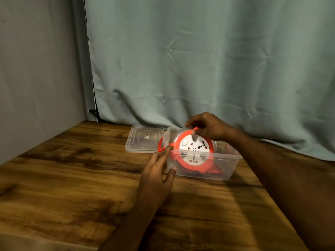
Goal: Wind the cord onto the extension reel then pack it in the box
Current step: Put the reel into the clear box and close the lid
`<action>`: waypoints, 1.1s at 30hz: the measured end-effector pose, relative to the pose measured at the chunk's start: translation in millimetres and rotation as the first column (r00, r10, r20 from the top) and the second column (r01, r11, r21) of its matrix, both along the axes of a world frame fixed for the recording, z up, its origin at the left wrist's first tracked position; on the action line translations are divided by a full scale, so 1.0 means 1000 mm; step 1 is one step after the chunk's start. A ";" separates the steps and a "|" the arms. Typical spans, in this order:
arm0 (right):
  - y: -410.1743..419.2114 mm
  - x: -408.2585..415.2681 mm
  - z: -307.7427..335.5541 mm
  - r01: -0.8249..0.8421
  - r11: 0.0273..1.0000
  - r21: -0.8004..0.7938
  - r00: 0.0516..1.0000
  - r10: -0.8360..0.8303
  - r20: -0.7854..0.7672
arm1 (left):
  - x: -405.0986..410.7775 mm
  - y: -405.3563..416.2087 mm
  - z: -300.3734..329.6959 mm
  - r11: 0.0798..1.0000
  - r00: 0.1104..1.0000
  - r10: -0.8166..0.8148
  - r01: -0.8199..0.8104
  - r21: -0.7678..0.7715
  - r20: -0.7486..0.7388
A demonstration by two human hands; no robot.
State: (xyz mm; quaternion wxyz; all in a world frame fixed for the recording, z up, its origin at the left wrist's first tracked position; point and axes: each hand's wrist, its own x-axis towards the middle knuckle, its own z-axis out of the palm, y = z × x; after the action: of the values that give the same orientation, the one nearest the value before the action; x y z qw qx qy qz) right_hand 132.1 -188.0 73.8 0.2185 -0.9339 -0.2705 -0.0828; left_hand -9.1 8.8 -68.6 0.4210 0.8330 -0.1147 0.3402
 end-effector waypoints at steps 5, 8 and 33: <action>0.009 -0.003 -0.027 0.133 0.987 0.095 0.991 -0.136 0.020 | -0.002 0.001 0.001 1.000 1.000 0.012 -0.012 0.004 0.023; 0.012 -0.011 -0.026 0.191 0.930 0.313 0.971 -0.226 0.079 | -0.002 0.002 0.000 1.000 1.000 0.005 -0.006 0.011 0.029; -0.009 -0.100 -0.129 0.318 0.355 0.879 0.774 -0.633 -0.024 | 0.085 0.065 0.017 0.831 0.849 0.449 -0.283 0.479 -0.278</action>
State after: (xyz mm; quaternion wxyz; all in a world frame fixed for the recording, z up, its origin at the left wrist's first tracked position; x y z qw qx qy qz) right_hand 31.9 -196.8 -55.3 0.5615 -0.7138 0.0613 -0.4140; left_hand 75.4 73.5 -51.6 0.1710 0.9593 0.0634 0.2157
